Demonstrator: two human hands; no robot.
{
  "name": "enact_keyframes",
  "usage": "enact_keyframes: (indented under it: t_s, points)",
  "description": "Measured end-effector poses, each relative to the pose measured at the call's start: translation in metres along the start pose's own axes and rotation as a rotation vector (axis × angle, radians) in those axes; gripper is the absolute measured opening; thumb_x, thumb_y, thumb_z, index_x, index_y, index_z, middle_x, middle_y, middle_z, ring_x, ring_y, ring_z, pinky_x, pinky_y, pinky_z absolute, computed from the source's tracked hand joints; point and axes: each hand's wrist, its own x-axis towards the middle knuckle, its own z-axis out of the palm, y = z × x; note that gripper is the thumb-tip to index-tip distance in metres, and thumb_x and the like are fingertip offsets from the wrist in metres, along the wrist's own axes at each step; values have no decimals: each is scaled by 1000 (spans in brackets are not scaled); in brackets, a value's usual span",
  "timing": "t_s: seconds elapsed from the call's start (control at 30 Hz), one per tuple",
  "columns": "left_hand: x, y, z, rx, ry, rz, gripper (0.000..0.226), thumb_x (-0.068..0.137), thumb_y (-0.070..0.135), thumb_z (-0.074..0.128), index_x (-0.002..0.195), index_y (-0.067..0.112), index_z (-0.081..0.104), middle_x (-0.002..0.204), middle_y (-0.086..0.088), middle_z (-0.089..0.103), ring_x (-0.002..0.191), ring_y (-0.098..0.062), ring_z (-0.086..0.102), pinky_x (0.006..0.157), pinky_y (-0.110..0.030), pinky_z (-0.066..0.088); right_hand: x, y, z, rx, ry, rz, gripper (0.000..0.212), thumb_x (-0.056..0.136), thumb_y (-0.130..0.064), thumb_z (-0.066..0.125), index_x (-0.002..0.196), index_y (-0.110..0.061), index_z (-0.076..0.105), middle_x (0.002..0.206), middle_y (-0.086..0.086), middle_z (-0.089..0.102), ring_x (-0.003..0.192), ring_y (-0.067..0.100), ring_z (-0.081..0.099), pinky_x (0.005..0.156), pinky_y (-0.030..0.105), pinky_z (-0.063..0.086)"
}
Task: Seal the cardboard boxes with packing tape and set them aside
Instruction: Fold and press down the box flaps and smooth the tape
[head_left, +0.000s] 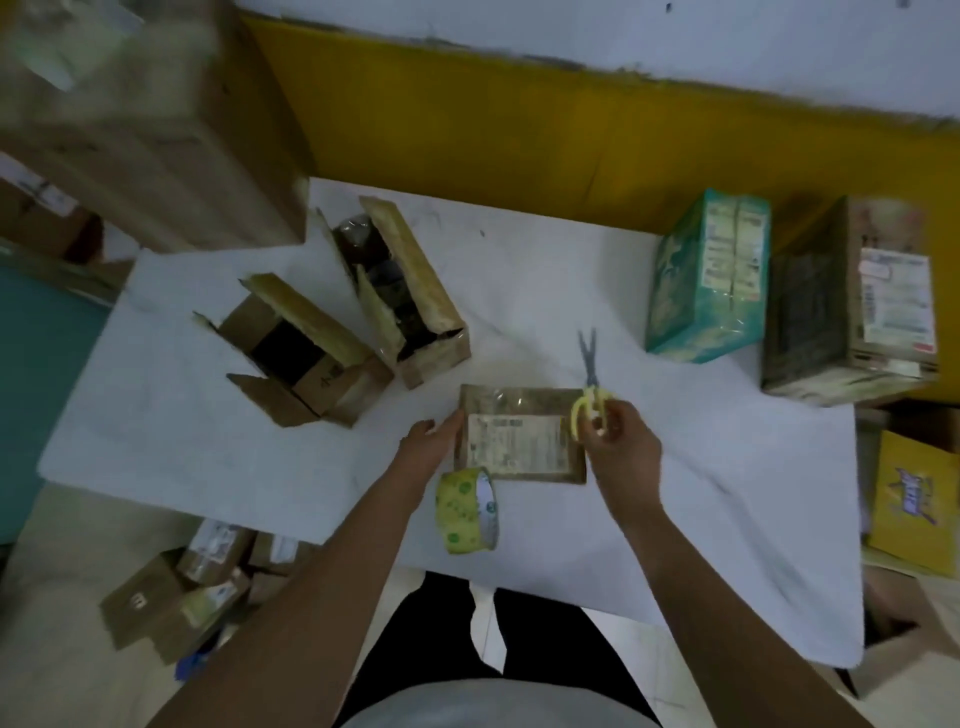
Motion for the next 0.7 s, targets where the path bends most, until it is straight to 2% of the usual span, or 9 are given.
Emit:
enact_keyframes:
  t_s: [0.07,0.13,0.2,0.23,0.33,0.4,0.5,0.6,0.7]
  points:
    - [-9,-1,-5,-142,51,-101,89,82,64,62,145,8,37,136,-12,50,108,-25,55,94,-34,50,1,-36,30,-30,-155,-252,18,90,-28,65,78,-22,52,64,-6,51,57,4,48,59,11,36]
    - [-24,-8,-4,-210,30,-208,90,80,60,67,145,6,37,123,-12,57,96,-25,61,79,-33,55,4,-52,65,-32,-373,-375,10,92,-25,63,86,-18,59,70,-9,53,60,3,50,58,13,35]
    - [-33,-18,5,-253,-74,-252,91,70,67,72,135,7,54,113,-12,68,96,-28,68,82,-39,57,8,-52,94,-7,-525,-385,7,94,-23,62,91,-17,62,69,-10,54,60,-1,51,57,23,31]
    - [-38,-22,11,-277,-118,-263,82,71,64,74,127,5,61,103,-13,72,91,-28,71,80,-39,59,9,-49,102,2,-558,-376,6,95,-23,61,89,-21,61,67,-11,53,60,-2,50,57,23,30]
    - [-51,-27,21,-235,-118,-239,47,92,34,65,112,-9,61,62,-13,69,50,-19,67,47,-25,54,11,-45,111,15,-567,-394,24,96,-27,59,80,-41,47,64,-11,51,60,0,50,54,15,31]
    - [-58,-40,32,-134,-113,-180,44,93,32,64,110,-8,59,63,-13,69,47,-17,65,47,-24,53,11,-42,108,39,-598,-427,24,98,-24,57,82,-40,47,66,-19,56,60,-2,52,55,12,32]
    - [-60,-54,42,-152,-52,-58,43,92,33,64,114,-3,53,66,-13,70,50,-19,66,48,-25,53,11,-41,108,30,-648,-441,7,99,-20,55,97,-27,53,70,-34,57,63,-11,54,58,9,35]
    - [-66,-54,40,-245,-110,-22,32,97,27,59,116,4,48,62,-14,67,48,-19,64,46,-26,53,18,-40,111,4,-694,-447,5,100,-25,53,104,-28,51,71,-20,54,63,-9,53,58,9,35]
    - [-76,-62,39,-319,-121,-46,28,97,25,59,116,10,44,71,-16,64,50,-20,64,49,-30,55,19,-40,112,-68,-728,-426,9,101,-28,50,110,-28,49,78,-19,48,64,-7,47,61,11,34]
